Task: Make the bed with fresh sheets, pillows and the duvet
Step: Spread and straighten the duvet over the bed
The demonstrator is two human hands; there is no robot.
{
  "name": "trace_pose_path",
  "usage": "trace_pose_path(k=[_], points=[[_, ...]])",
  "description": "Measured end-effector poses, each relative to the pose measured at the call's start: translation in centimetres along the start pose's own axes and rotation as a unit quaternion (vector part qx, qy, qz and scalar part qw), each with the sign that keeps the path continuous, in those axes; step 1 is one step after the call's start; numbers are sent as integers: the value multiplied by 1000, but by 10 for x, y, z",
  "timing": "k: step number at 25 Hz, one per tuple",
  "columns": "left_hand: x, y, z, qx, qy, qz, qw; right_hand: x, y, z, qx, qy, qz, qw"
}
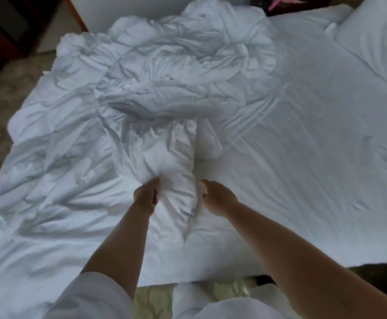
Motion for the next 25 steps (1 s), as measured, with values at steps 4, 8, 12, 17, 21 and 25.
trace_pose_path(k=[4,8,12,17,21,25], points=[[32,50,29,71,-137,121,981,21,23,-38,32,19,-48,998],[64,107,63,79,-338,250,904,10,31,-82,113,0,-74,991],[69,150,64,-10,-376,266,887,-15,34,-114,148,20,-114,982],[44,225,65,-136,-589,375,703,-67,13,-125,103,-73,-130,983],[6,207,60,-182,-655,315,662,-64,4,-77,-59,17,-68,996],[-13,167,48,-199,-633,258,702,-43,-2,-29,-137,48,-1,989]])
Point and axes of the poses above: each hand's wrist, its own y-axis away from the middle knuckle, its own z-axis out of the palm, x = y × z, the point moved 6 cm from there along -y, towards the middle knuckle, and after that the axes turned 4 degrees about -y, right-handed, at the moved point
